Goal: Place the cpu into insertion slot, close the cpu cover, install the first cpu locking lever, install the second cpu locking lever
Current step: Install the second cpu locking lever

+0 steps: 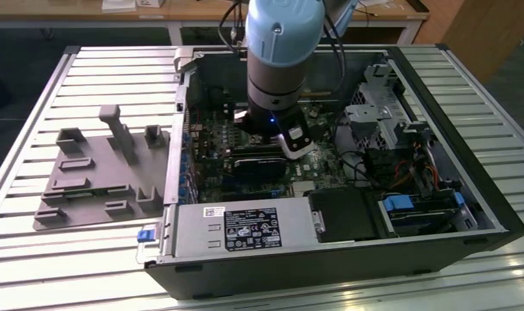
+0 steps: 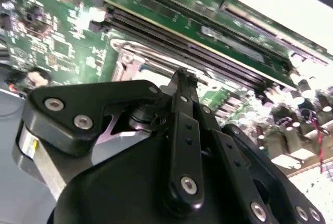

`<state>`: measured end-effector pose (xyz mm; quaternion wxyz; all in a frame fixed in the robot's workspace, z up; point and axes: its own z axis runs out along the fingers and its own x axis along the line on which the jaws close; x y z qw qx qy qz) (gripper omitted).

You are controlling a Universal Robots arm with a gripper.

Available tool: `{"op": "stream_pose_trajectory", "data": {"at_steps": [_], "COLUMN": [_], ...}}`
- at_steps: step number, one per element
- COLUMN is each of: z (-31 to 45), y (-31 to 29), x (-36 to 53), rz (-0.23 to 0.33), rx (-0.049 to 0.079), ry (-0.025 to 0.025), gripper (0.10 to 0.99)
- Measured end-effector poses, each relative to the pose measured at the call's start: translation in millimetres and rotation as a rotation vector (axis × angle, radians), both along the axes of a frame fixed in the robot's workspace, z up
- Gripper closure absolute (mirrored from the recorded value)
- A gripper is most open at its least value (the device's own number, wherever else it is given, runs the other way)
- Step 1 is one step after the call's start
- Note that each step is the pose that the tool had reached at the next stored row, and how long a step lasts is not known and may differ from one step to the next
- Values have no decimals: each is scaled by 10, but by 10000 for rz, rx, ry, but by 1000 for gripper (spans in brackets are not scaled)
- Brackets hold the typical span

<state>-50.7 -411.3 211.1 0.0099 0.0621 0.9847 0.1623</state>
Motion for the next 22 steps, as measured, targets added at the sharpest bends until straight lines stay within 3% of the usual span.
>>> {"op": "stream_pose_trajectory", "data": {"at_steps": [5, 7, 12, 22], "z": [0, 0, 0, 0], "y": [77, 127, 257, 513], "x": [30, 35, 40, 44], "rz": [-1, -1, 0, -1], "rx": [-282, -391, -818, -1458], "ry": [2, 5, 7, 9], "gripper": [984, 984, 984, 984]}}
